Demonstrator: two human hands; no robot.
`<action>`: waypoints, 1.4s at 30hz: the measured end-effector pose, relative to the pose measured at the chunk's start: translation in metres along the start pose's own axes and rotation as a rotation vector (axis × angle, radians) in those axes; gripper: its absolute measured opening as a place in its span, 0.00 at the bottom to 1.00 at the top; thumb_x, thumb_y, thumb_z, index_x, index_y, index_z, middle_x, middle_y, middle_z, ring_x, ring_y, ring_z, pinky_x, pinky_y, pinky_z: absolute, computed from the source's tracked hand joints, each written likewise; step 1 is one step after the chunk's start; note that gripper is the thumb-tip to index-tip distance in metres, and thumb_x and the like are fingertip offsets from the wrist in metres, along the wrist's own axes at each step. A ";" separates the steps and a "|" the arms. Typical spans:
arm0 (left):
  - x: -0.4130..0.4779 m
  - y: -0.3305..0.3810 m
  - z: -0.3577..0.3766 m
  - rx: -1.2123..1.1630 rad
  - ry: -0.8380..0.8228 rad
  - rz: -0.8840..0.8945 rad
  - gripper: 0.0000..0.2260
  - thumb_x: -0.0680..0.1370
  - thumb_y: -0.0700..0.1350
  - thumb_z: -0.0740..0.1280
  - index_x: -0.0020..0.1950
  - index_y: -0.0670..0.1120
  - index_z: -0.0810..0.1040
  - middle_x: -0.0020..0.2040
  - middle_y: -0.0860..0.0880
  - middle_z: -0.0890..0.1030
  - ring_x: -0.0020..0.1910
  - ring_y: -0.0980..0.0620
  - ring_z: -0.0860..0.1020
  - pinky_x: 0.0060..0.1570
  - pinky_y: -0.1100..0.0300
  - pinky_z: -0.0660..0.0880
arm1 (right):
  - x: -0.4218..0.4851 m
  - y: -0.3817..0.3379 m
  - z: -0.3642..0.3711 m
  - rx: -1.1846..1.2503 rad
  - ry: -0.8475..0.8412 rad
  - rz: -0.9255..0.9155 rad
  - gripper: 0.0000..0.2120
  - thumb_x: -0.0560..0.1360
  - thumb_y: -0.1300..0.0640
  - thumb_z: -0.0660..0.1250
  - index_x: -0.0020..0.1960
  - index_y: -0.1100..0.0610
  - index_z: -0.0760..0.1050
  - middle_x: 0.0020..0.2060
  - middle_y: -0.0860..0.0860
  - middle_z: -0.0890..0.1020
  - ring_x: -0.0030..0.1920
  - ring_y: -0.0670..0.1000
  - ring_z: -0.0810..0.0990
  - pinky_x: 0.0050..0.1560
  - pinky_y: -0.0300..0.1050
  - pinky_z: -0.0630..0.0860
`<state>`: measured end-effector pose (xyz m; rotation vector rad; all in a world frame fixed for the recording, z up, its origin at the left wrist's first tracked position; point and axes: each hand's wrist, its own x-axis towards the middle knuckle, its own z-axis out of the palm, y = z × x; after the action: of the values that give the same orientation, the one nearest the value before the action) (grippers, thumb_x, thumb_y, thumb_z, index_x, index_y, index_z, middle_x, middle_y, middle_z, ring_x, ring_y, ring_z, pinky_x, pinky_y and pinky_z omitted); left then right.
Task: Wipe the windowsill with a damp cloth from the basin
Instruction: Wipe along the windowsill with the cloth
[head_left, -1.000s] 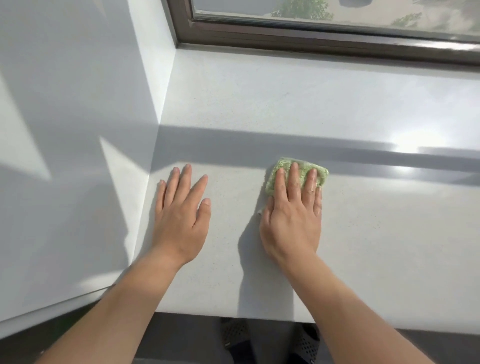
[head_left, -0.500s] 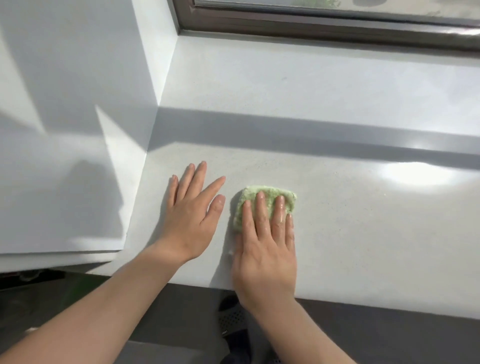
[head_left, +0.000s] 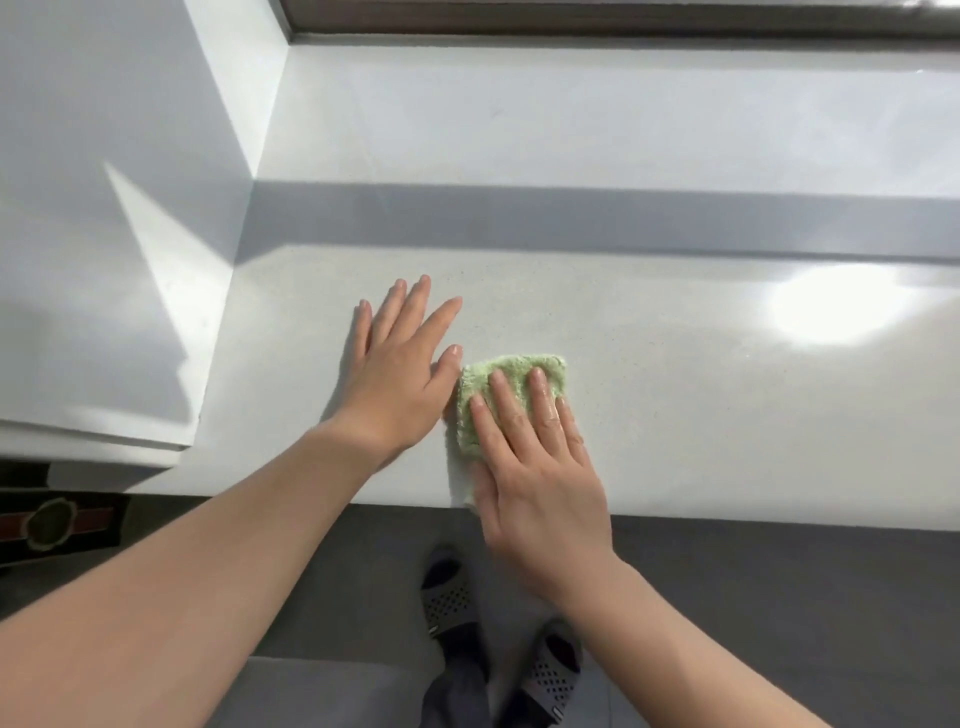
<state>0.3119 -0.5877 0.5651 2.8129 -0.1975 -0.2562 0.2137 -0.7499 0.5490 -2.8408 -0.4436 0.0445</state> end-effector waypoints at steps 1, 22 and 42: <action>0.001 0.005 0.005 0.049 -0.017 -0.018 0.24 0.83 0.56 0.47 0.80 0.58 0.52 0.82 0.52 0.44 0.79 0.53 0.38 0.76 0.44 0.36 | -0.007 0.016 -0.005 -0.012 -0.028 -0.063 0.28 0.79 0.52 0.61 0.78 0.53 0.61 0.79 0.51 0.58 0.80 0.58 0.49 0.76 0.58 0.57; 0.021 0.041 0.012 0.121 -0.021 -0.146 0.25 0.81 0.59 0.52 0.77 0.56 0.57 0.81 0.45 0.49 0.80 0.44 0.42 0.73 0.34 0.34 | 0.070 0.125 -0.043 -0.022 -0.019 0.439 0.31 0.81 0.46 0.48 0.81 0.51 0.43 0.80 0.50 0.44 0.79 0.56 0.36 0.78 0.56 0.42; 0.142 0.043 -0.007 0.036 0.007 -0.092 0.24 0.81 0.54 0.53 0.77 0.51 0.60 0.81 0.44 0.51 0.80 0.46 0.44 0.76 0.42 0.36 | 0.160 0.188 -0.055 -0.078 -0.093 0.209 0.29 0.80 0.47 0.49 0.80 0.47 0.49 0.80 0.46 0.49 0.80 0.54 0.40 0.78 0.54 0.47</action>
<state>0.4473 -0.6497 0.5631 2.8617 -0.0715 -0.2664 0.4260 -0.8884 0.5543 -2.9602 -0.1689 0.2044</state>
